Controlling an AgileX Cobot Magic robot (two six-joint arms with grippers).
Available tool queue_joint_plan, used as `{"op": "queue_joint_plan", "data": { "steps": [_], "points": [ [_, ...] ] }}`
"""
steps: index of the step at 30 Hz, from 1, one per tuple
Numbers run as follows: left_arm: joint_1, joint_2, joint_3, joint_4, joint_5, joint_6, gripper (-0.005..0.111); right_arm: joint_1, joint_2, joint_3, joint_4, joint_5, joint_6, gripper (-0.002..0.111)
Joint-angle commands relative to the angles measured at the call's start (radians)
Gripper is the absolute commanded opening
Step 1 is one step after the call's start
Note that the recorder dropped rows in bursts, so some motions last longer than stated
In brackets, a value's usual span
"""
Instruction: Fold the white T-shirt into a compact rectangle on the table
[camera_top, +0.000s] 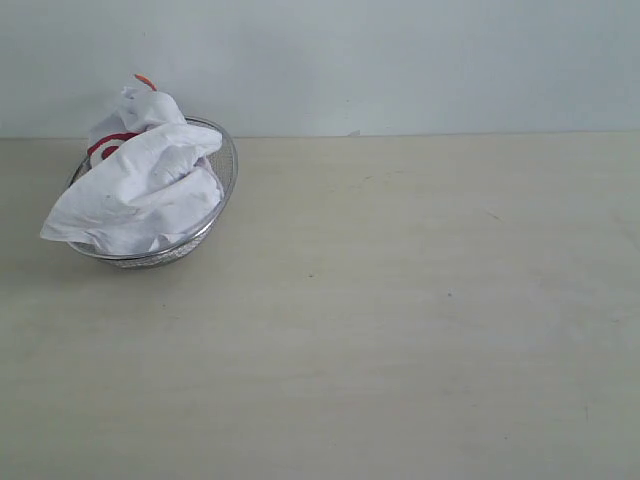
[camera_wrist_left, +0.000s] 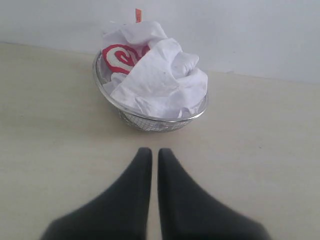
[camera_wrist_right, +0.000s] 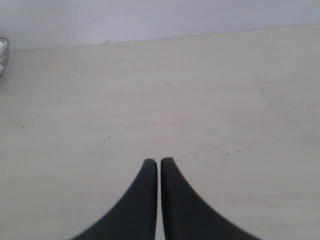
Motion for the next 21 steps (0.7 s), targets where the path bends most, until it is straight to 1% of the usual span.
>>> {"op": "queue_joint_plan", "data": {
  "steps": [1, 3, 5, 6, 9, 12, 13, 16, 18, 19, 21],
  "points": [
    [-0.006, -0.002, -0.001, 0.000, 0.000, -0.001, 0.004, -0.005, -0.005, -0.001, -0.002, -0.012, 0.001, 0.000],
    [-0.006, -0.002, -0.001, -0.020, -0.003, -0.001, 0.004, -0.005, -0.005, -0.001, -0.002, -0.012, 0.001, 0.000],
    [-0.006, -0.002, -0.049, -0.028, -0.003, -0.001, 0.004, -0.005, -0.005, -0.001, -0.002, -0.012, 0.001, 0.000],
    [-0.006, -0.002, -0.113, -0.028, -0.003, -0.001, 0.004, -0.005, -0.005, -0.001, -0.002, -0.012, 0.001, 0.000],
    [-0.006, -0.002, -0.244, -0.063, -0.001, -0.009, 0.004, -0.005, -0.005, -0.001, -0.002, -0.012, 0.001, 0.000],
    [-0.006, -0.002, -0.314, -0.111, -0.010, -0.017, 0.004, -0.005, -0.005, -0.001, -0.002, -0.012, 0.001, 0.000],
    [-0.006, -0.002, -0.320, -0.111, -0.017, -0.017, 0.004, -0.005, -0.005, -0.001, -0.002, -0.012, 0.001, 0.000],
    [-0.006, -0.002, -0.322, -0.120, -0.139, -0.017, 0.004, -0.005, -0.005, -0.001, -0.002, -0.012, 0.001, 0.000],
    [-0.006, -0.002, -0.322, -0.191, -0.167, -0.017, 0.004, -0.005, -0.005, -0.001, -0.002, -0.012, 0.001, 0.000],
    [-0.006, -0.002, -0.322, -0.251, -0.171, -0.017, 0.004, -0.005, -0.005, -0.001, -0.002, -0.012, 0.001, 0.000],
    [-0.006, -0.002, -0.322, -0.319, -0.171, -0.017, 0.004, -0.005, -0.005, -0.001, -0.002, -0.012, 0.001, 0.000]
  ]
}}
